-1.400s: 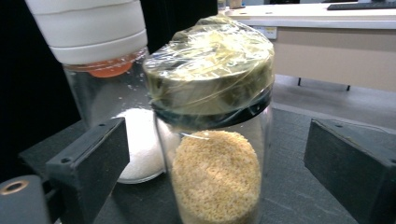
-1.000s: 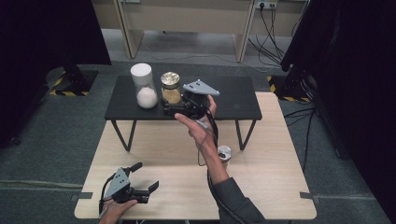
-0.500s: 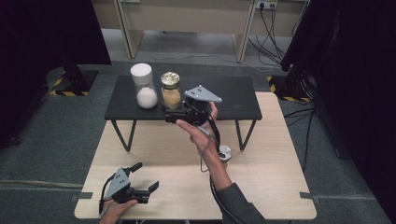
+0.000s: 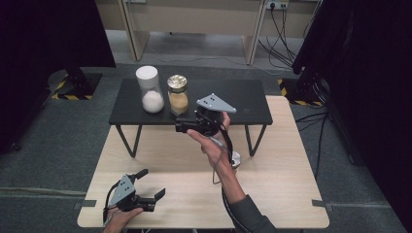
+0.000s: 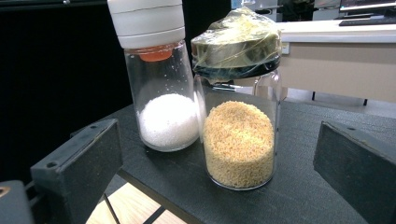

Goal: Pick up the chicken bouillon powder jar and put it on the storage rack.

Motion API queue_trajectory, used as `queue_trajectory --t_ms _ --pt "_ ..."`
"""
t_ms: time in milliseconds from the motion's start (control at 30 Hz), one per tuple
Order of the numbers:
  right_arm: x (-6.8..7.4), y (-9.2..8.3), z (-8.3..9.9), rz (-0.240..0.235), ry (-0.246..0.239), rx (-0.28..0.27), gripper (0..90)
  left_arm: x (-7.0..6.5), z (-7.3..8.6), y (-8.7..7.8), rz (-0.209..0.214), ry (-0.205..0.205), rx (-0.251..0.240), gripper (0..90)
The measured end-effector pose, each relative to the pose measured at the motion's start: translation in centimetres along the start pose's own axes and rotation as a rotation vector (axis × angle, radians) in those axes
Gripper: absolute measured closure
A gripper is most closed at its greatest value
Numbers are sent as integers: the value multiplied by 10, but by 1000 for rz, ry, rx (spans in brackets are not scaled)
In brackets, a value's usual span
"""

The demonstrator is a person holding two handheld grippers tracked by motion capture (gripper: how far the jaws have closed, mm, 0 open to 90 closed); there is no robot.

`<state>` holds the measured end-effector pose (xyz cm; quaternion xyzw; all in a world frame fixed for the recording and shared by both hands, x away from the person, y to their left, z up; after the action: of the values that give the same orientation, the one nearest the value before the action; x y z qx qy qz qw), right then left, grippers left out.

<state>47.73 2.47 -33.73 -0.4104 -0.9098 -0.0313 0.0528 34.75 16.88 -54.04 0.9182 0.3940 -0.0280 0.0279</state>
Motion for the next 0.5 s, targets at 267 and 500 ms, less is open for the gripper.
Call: queue_trajectory --t_ms 267,500 --pt "5 -9 1 -15 -8 -15 18 0 0 0 1 0 0 20" --pt "4 -17 4 -18 -7 -21 17 0 0 0 1 0 -1 20"
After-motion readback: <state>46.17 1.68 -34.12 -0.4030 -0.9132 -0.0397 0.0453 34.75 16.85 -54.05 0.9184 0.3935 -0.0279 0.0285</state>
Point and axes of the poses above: each handheld gripper's, and its own axes: y roughly forward along the jaws, z roughly out of its underside, x roughly to its left, the point moved 8 cm from there along y, roughly forward along the jaws, and after that the axes turned 12 degrees about -x, right-handed, at the moved point
